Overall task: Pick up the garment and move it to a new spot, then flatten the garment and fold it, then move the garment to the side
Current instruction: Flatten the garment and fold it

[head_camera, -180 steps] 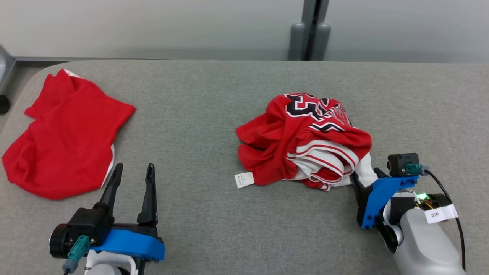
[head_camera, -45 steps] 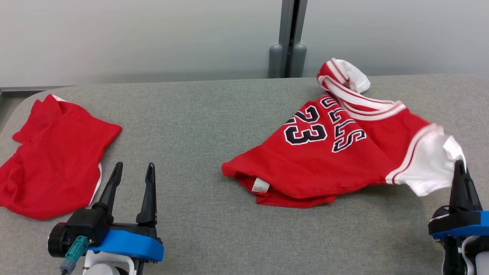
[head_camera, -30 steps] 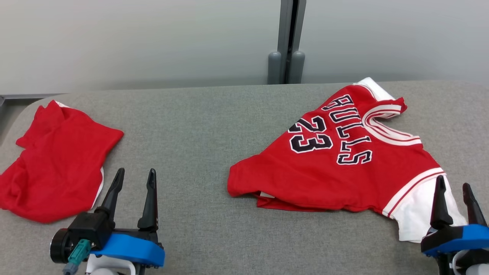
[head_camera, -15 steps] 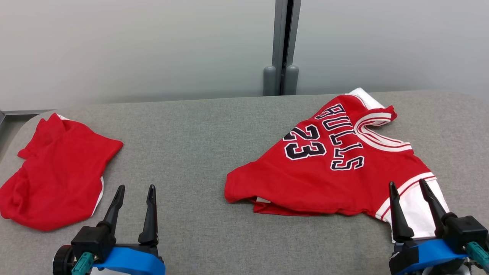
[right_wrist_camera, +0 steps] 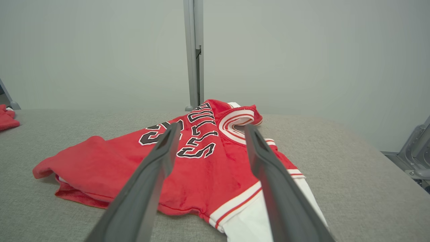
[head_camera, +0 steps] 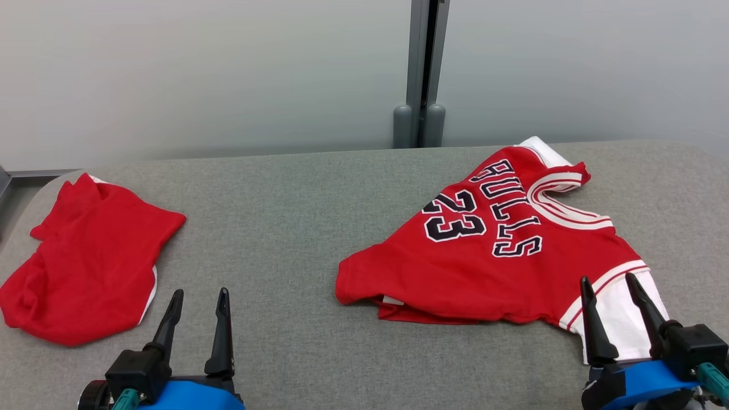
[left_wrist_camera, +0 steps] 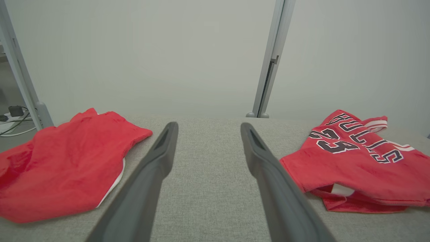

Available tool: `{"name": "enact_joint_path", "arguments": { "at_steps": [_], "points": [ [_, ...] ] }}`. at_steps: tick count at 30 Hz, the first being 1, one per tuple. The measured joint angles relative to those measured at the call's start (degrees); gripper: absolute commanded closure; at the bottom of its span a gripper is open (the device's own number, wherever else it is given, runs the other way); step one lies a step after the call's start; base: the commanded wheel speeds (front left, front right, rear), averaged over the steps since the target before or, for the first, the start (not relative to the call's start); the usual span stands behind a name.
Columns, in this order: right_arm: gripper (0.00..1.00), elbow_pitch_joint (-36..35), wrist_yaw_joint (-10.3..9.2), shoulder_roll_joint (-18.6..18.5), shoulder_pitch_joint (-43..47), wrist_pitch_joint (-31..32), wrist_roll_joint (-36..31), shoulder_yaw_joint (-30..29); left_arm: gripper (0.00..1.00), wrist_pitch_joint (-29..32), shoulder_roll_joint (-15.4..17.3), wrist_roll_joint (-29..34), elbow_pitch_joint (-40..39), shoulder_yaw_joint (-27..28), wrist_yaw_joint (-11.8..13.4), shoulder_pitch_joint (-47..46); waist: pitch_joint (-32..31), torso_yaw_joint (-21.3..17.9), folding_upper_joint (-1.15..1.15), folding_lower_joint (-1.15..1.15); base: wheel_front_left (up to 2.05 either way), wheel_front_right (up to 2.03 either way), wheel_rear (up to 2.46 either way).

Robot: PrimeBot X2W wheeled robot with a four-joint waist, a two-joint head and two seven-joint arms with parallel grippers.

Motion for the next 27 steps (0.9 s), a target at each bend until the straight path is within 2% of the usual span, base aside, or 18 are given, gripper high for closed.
{"name": "enact_joint_path", "arguments": {
  "at_steps": [8, 12, 15, 19, 22, 27],
  "points": [
    [0.00, -1.05, 0.00, 0.01, -0.55, 1.45, 0.81, 0.30, 0.00, 0.41, 0.12, 0.42, -0.63, -0.51, -0.21, -0.81, 1.76, -0.76, 0.00, 0.00, 0.00, 0.00, 0.00],
    [0.00, -2.12, 0.00, -0.01, -2.90, 5.23, 0.14, -1.57, 0.00, 3.89, -0.26, -0.21, 0.19, -2.24, -2.26, -4.30, 3.61, -1.78, 0.00, 0.00, 0.00, 0.00, 0.00],
    [0.00, -0.92, 0.00, -0.01, -4.23, 8.55, -0.47, -2.56, 0.00, 7.25, -1.43, -1.38, 3.22, -4.19, -4.47, -7.34, 5.37, -2.80, 0.00, 0.00, 0.00, 0.00, 0.00],
    [0.00, 0.36, 0.00, 0.00, -5.69, 9.45, -0.67, -3.21, 0.00, 10.35, -4.38, -3.59, 8.70, -6.45, -7.31, -10.44, 7.70, -4.46, 0.00, 0.00, 0.00, 0.00, 0.00],
    [0.00, 1.96, 0.00, -0.02, -6.38, 8.81, 0.56, -3.31, 0.00, 11.59, -6.08, -4.57, 13.57, -7.08, -7.83, -12.46, 9.37, -5.91, 0.00, 0.01, 0.00, 0.00, 0.00],
    [0.00, 5.32, 0.00, 0.00, -7.75, 6.80, 2.40, -1.80, 0.00, 11.00, -7.43, -4.64, 20.28, -6.32, -6.98, -16.39, 11.41, -8.27, 0.00, 0.01, 0.00, 0.00, 0.00]
  ]
}}
